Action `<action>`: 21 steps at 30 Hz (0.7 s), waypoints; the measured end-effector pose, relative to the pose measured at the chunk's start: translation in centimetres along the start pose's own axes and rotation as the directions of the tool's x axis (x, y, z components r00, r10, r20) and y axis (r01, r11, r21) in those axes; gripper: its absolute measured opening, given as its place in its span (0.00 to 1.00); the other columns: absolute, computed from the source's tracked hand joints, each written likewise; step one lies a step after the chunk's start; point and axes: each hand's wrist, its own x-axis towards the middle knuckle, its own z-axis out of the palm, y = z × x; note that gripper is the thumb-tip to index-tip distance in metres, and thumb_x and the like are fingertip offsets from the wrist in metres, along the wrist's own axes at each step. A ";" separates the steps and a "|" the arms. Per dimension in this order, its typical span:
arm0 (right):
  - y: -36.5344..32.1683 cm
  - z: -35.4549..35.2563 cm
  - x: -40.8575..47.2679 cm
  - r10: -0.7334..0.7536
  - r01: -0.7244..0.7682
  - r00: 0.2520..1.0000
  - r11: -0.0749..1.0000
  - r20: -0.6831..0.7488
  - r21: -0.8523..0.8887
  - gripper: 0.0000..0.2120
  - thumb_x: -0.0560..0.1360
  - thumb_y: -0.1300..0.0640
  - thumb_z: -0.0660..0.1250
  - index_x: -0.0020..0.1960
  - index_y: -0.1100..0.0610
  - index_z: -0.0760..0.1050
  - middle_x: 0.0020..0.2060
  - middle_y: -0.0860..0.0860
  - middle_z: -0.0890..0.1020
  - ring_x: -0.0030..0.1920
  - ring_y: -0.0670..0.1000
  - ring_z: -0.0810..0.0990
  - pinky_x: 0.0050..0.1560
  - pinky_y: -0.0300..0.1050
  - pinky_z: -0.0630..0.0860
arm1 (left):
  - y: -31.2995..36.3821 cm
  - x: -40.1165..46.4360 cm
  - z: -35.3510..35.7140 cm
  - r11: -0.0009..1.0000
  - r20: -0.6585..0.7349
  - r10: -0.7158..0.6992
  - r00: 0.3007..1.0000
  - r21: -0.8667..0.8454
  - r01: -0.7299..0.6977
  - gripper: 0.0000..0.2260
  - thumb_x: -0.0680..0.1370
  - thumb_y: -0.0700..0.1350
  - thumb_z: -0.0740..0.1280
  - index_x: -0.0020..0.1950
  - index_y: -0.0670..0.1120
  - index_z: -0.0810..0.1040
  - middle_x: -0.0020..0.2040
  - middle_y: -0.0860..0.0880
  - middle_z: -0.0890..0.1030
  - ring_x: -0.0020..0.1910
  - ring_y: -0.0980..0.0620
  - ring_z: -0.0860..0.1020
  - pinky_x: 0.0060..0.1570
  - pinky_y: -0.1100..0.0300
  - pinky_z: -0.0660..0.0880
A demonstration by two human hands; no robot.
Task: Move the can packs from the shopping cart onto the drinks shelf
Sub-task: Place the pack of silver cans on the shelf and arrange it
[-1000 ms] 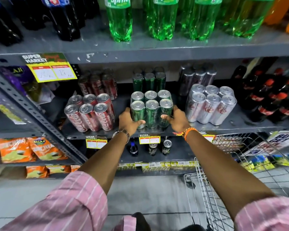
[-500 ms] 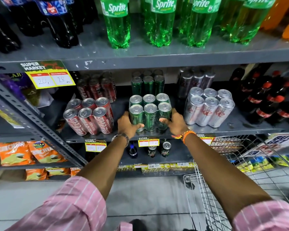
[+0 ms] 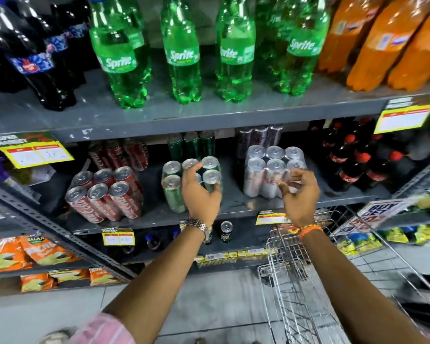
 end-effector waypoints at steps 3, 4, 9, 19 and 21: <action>3.0 -1.4 2.0 0.137 -0.137 0.990 0.990 0.031 0.019 0.27 0.62 0.56 0.78 0.56 0.44 0.70 0.55 0.55 0.77 0.53 0.57 0.79 0.57 0.57 0.79 | 1.7 -0.4 4.5 0.999 0.217 0.007 0.976 0.045 -0.017 0.29 0.67 0.44 0.76 0.68 0.42 0.75 0.66 0.44 0.77 0.66 0.46 0.75 0.67 0.58 0.68; 3.4 -1.7 2.5 0.174 -0.175 0.983 0.984 0.055 0.030 0.29 0.61 0.54 0.79 0.57 0.47 0.70 0.55 0.54 0.76 0.54 0.56 0.78 0.58 0.56 0.79 | 1.7 -0.4 6.0 0.997 0.301 -0.046 0.952 0.071 0.026 0.32 0.67 0.44 0.77 0.70 0.41 0.73 0.68 0.43 0.76 0.68 0.45 0.74 0.68 0.59 0.67; 5.1 -1.8 4.3 0.252 -0.257 0.951 0.966 0.177 0.004 0.33 0.62 0.58 0.80 0.62 0.57 0.70 0.58 0.57 0.78 0.57 0.57 0.80 0.59 0.55 0.79 | -0.2 0.7 11.4 0.965 0.516 -0.213 0.829 0.244 0.097 0.39 0.66 0.47 0.78 0.74 0.40 0.69 0.72 0.42 0.74 0.71 0.43 0.73 0.70 0.52 0.69; 6.0 -2.0 6.1 0.185 -0.184 0.934 0.982 0.307 -0.033 0.21 0.70 0.49 0.74 0.59 0.55 0.75 0.54 0.52 0.84 0.56 0.54 0.82 0.61 0.54 0.78 | -0.7 0.3 13.7 0.969 0.453 -0.162 0.876 0.243 0.054 0.22 0.73 0.47 0.74 0.62 0.38 0.75 0.59 0.38 0.83 0.59 0.38 0.81 0.53 0.52 0.75; 5.4 -2.3 6.4 0.187 -0.170 0.924 0.982 0.335 -0.079 0.20 0.73 0.55 0.73 0.61 0.60 0.75 0.55 0.52 0.83 0.56 0.51 0.80 0.59 0.45 0.76 | -0.8 0.1 13.7 0.968 0.436 -0.149 0.887 0.246 0.042 0.22 0.72 0.49 0.75 0.60 0.38 0.75 0.57 0.38 0.84 0.57 0.38 0.81 0.51 0.51 0.75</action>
